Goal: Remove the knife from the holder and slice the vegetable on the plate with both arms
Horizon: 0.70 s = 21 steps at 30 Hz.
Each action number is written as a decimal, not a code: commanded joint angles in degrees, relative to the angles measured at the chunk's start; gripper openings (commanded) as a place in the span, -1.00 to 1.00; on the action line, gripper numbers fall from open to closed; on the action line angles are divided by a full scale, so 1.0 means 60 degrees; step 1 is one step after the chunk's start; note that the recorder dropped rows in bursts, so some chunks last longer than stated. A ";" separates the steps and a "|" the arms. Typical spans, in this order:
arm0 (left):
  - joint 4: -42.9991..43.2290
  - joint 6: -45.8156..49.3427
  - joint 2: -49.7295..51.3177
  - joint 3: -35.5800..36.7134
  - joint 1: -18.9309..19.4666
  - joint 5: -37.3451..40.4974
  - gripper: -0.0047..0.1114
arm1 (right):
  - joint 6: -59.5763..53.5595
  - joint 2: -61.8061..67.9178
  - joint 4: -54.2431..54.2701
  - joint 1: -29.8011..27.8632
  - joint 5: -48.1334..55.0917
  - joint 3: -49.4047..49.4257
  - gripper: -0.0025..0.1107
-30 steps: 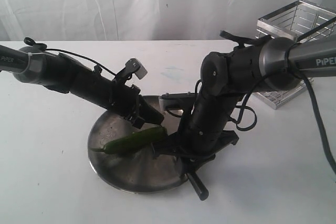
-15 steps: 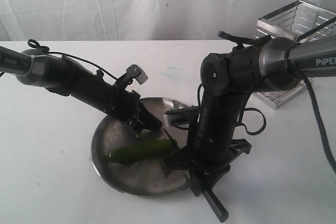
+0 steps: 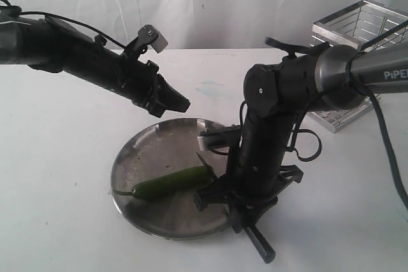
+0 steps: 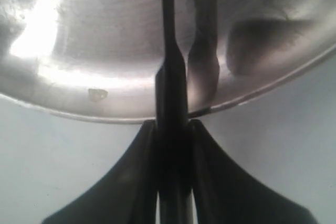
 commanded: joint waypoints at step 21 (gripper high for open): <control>-0.0450 -0.0294 0.0459 -0.0001 0.0024 0.1394 -0.91 | 0.0047 -0.0020 0.0551 -0.0017 0.1480 -0.0070 -0.96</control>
